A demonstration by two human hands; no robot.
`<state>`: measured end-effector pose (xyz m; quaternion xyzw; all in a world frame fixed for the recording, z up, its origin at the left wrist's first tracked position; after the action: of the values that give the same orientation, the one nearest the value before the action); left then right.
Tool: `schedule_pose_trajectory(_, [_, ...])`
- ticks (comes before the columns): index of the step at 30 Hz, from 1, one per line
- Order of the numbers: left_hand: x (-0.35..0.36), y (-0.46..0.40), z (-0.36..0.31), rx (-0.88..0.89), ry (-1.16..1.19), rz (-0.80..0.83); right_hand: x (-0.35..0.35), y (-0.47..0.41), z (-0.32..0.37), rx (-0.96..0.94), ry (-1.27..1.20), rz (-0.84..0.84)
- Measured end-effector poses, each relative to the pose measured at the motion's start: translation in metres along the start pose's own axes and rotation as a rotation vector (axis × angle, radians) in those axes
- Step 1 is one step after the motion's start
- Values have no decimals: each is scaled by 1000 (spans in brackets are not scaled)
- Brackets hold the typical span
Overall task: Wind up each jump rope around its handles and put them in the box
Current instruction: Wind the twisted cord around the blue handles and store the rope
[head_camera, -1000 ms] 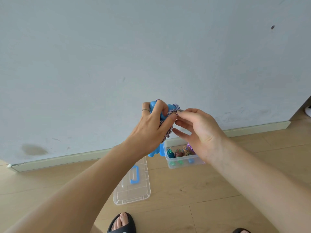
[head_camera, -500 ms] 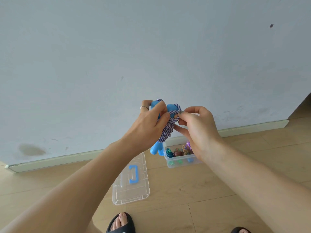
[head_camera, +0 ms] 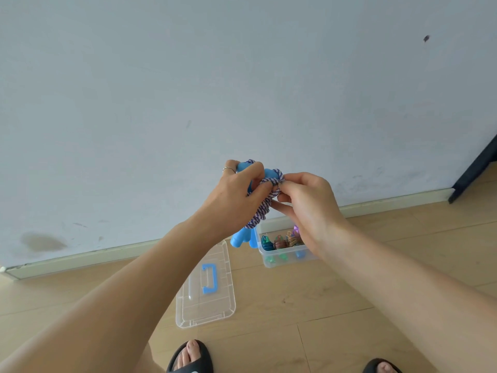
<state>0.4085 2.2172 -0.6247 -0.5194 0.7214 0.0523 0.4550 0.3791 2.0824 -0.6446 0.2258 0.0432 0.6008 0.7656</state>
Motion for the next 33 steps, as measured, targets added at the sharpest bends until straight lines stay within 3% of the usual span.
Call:
schedule_pose_trajectory(5, [2, -3, 1, -35, 81, -27, -8, -11, 2, -86, 70, -92])
schedule_pose_trajectory(11, [10, -14, 9, -177, 233, -58, -16, -35, 8, -64, 129, -23])
schedule_pose_trajectory(18, [78, -61, 26, -528, 594, -2, -34, -74, 5, 335, 223, 188])
schedule_pose_trajectory(22, [123, -88, 56, -652, 659, 170, -64, -127, -13, 367, 198, 106])
schedule_pose_trajectory(29, [200, -86, 159, -702, 491, 303, -86, -249, -104, 485, 266, -69])
schedule_pose_trajectory(33, [221, -67, 228, -649, 292, 83, -86, -315, -169, 546, 383, -120])
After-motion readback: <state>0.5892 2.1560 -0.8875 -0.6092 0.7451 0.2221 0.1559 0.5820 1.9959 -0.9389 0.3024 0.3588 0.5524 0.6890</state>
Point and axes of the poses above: each hand's wrist, its own y-axis away from the middle knuckle, its own x-axis out of the palm, z = x × y, the point moved 3 cm from there along -y, towards the middle knuckle, and after that the axes turned 14 degrees about x, right-handed, at the moved point
